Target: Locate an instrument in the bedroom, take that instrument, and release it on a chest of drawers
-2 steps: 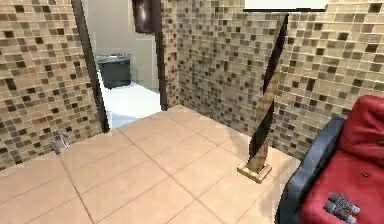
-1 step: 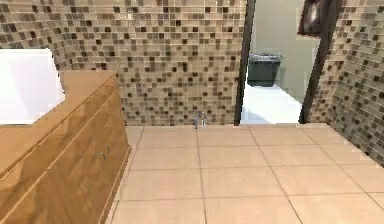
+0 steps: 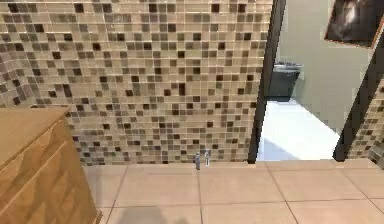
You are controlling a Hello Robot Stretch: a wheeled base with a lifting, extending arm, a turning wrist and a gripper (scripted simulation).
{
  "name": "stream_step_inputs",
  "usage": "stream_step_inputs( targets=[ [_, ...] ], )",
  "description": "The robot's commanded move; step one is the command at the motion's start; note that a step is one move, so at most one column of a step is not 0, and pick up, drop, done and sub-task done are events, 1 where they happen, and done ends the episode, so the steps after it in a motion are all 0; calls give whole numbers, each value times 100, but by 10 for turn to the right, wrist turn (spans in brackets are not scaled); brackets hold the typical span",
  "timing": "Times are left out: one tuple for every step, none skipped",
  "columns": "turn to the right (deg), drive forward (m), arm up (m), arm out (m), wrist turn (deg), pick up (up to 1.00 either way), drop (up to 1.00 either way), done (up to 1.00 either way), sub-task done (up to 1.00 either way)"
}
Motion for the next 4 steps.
stream_step_inputs(
  targets=[
    [450,0,0,0,0,0,0,0,0],
    [450,0,0,0,0,0,0,0,0],
    [450,0,0,0,0,0,0,0,0],
    [270,0,0,0,0,0,0,0,0]
  ],
)
